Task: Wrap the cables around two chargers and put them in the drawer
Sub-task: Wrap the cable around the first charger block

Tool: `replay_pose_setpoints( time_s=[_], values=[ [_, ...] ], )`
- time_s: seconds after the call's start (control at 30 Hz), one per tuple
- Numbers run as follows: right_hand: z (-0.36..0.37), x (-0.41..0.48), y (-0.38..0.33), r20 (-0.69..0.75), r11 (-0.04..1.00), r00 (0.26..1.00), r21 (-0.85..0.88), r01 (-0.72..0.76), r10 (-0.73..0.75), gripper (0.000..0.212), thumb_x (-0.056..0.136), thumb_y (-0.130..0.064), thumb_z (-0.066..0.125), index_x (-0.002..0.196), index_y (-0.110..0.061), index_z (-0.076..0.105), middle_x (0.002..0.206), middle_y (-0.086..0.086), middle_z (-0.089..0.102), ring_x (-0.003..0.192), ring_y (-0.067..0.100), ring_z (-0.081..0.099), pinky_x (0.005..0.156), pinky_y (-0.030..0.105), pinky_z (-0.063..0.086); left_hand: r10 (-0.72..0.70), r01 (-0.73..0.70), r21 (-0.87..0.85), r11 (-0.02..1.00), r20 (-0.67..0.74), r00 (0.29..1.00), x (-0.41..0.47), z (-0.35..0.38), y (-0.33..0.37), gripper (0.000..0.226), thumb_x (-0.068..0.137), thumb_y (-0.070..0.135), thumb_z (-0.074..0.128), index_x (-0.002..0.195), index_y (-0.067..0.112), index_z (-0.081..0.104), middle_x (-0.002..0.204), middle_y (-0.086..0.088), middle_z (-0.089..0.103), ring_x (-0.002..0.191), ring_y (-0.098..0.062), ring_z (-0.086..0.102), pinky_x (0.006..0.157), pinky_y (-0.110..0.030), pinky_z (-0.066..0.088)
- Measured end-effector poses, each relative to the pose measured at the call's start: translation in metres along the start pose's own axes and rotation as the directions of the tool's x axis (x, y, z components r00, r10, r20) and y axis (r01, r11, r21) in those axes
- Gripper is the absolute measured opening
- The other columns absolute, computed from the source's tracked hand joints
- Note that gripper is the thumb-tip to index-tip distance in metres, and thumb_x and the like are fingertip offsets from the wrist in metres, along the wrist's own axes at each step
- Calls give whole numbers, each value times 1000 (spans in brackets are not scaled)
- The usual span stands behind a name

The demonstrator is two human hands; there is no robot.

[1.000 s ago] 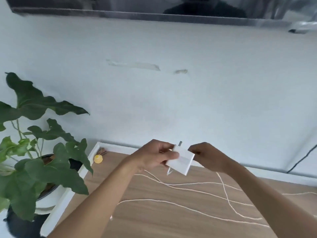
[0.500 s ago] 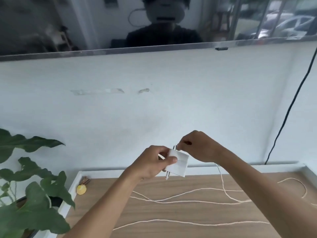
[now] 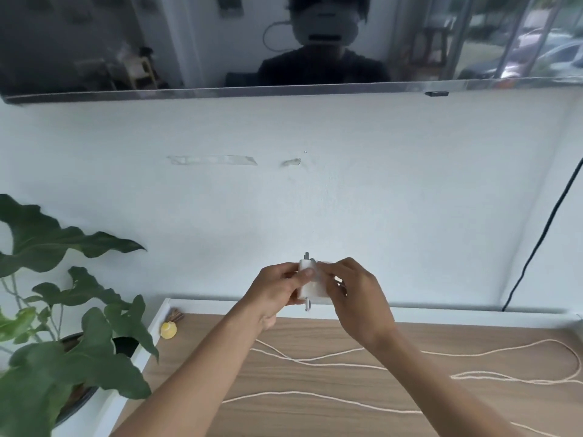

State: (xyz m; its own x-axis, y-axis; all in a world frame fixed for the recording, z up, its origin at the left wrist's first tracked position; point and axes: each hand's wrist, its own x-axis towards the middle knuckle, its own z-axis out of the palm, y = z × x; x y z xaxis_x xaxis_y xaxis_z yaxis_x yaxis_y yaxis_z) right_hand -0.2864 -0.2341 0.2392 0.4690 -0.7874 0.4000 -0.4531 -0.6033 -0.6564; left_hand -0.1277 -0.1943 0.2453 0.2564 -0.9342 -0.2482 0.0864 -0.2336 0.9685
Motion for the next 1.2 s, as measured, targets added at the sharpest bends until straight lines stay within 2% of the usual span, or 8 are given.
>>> replay_pose_setpoints(
  time_s=[0.1, 0.27, 0.4, 0.53, 0.67, 0.83, 1.03, 1.2],
  values=[
    [3, -4, -4, -47, 1000, 999, 22, 11, -10, 26, 94, -14, 54, 110, -29, 68, 83, -7, 57, 63, 10, 52, 60, 34, 49, -65, 62, -120, 991, -17, 998, -5, 1, 1, 18, 84, 28, 72, 94, 13, 76, 94, -14, 63, 83, -29, 55, 70, -29, 58],
    [11, -14, -10, -58, 995, 998, 96, 32, -27, 26, 92, -11, 57, 106, -28, 70, 82, -9, 57, 66, 8, 55, 58, 24, 47, -124, 109, -259, 960, -42, 991, -12, 7, 3, 27, 88, 25, 68, 108, 6, 70, 95, -13, 70, 75, -26, 65, 60, -26, 56],
    [16, -23, -10, -79, 993, 996, 108, 52, -43, 24, 93, -14, 59, 109, -28, 71, 84, -11, 55, 66, 4, 54, 56, 14, 41, -105, 86, -288, 954, -52, 993, -14, 6, 3, 27, 86, 24, 70, 103, 4, 71, 90, -13, 72, 68, -26, 68, 58, -27, 57],
    [13, -26, -11, -80, 990, 993, 108, 96, -87, 25, 93, -14, 60, 111, -27, 71, 85, -9, 54, 63, 4, 52, 55, 11, 38, -51, 35, -226, 974, -64, 997, -15, 6, 5, 26, 85, 22, 71, 101, 2, 71, 89, -14, 70, 68, -27, 67, 64, -31, 60],
    [10, -29, -14, -119, 983, 990, 154, 97, -79, 22, 91, -8, 61, 106, -21, 72, 87, -7, 58, 65, 5, 54, 59, 6, 38, -76, 48, -329, 943, -75, 994, -15, 5, 10, 31, 80, 21, 75, 107, 5, 70, 91, -9, 68, 69, -30, 66, 73, -36, 61],
    [13, -41, -10, -163, 957, 986, 288, 19, 29, 17, 89, -6, 63, 87, -22, 68, 81, -10, 63, 63, 11, 56, 58, 11, 40, -63, 15, -376, 926, -115, 991, -19, 3, 12, 24, 82, 20, 74, 103, 9, 71, 101, -9, 71, 77, -32, 68, 75, -38, 60],
    [14, -46, -6, -40, 864, 983, 484, -138, 180, 9, 88, -15, 66, 84, -22, 70, 69, -7, 67, 61, 6, 58, 59, 15, 45, -6, -6, -361, 932, -33, 999, -26, 2, 15, 21, 87, 20, 68, 104, 9, 71, 95, -4, 73, 77, -28, 69, 77, -36, 60],
    [8, -34, -9, 144, 687, 958, 672, -278, 247, 9, 84, -4, 69, 79, -11, 72, 57, -11, 66, 52, 5, 51, 53, 15, 42, 84, -68, -204, 977, 70, 994, -33, -4, 19, 30, 90, 25, 62, 111, 4, 69, 100, -11, 73, 82, -26, 71, 82, -35, 59]
  ],
)
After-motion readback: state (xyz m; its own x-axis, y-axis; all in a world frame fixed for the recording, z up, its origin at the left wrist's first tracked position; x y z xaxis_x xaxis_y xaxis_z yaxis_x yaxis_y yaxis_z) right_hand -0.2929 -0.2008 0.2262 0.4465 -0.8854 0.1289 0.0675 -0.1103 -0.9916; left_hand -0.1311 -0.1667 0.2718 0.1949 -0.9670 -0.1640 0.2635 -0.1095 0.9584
